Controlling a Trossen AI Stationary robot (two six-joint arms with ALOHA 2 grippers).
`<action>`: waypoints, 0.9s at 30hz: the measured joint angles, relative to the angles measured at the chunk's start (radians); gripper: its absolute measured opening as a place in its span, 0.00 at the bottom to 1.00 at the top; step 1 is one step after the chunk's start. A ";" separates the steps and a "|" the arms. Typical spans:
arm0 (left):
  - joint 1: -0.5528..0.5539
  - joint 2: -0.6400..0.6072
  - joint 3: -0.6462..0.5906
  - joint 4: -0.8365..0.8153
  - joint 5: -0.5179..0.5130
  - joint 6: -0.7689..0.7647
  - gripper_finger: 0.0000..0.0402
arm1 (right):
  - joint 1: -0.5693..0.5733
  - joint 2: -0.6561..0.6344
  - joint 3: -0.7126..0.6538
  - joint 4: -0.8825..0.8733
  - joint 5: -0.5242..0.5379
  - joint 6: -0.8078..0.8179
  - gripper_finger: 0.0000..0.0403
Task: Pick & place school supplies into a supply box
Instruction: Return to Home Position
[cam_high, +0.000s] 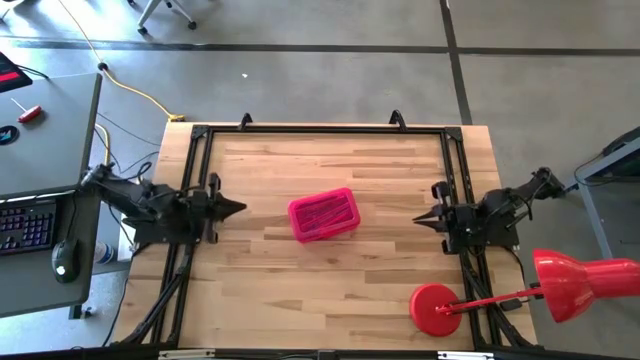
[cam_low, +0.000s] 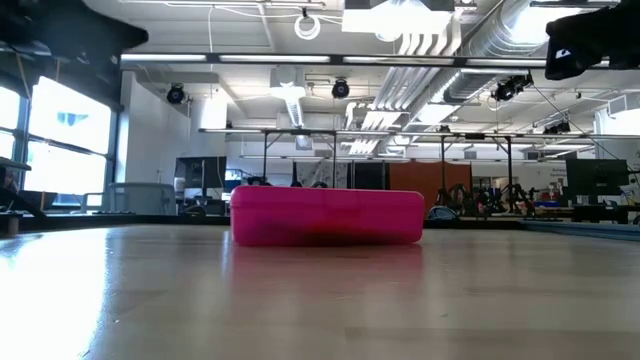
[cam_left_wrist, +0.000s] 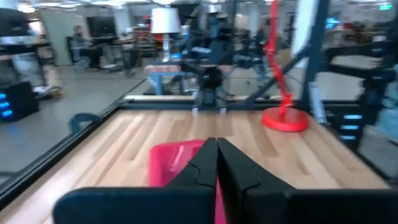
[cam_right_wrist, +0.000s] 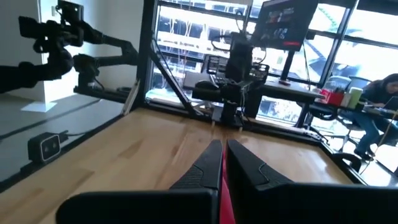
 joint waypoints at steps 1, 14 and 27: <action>0.021 -0.018 -0.016 -0.001 0.001 -0.001 0.08 | 0.000 0.000 0.000 -0.001 0.000 0.004 0.00; 0.175 -0.124 -0.164 0.000 0.150 -0.064 0.11 | 0.000 0.001 0.000 -0.016 0.000 -0.003 0.00; 0.182 -0.081 -0.178 0.027 0.202 -0.081 0.09 | 0.000 0.007 0.000 -0.017 -0.007 -0.001 0.00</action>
